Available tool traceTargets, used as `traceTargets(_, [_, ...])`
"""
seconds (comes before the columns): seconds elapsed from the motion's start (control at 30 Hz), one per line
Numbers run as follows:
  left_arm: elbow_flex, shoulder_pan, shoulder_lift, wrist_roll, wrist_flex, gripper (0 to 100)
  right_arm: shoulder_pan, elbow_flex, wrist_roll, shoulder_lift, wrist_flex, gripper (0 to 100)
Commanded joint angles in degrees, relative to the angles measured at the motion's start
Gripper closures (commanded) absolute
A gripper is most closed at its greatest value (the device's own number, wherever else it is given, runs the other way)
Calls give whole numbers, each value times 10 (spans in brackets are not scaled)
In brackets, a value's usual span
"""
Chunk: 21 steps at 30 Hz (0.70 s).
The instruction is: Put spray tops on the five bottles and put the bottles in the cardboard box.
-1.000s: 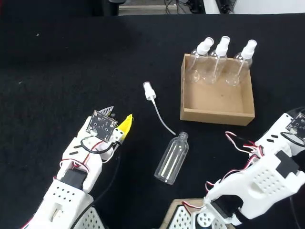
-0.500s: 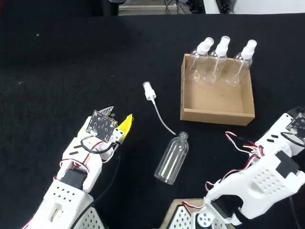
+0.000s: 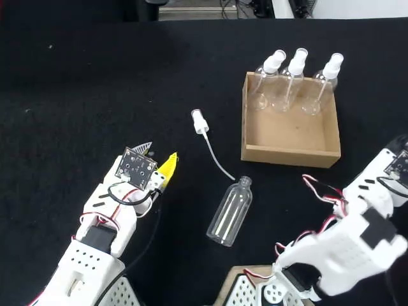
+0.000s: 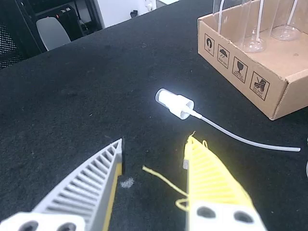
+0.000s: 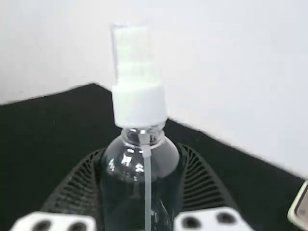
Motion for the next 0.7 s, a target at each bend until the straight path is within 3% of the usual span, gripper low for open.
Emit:
traceTargets(0.0, [14, 2, -6, -2, 1, 795, -33, 26, 1, -135, 30, 987])
traceTargets(0.37, [14, 2, -6, -2, 1, 795, -182, 6, -75, -457, 427, 987])
traceTargets(0.67, [14, 2, -6, -2, 1, 795, -353, 39, -75, -500, 477, 987])
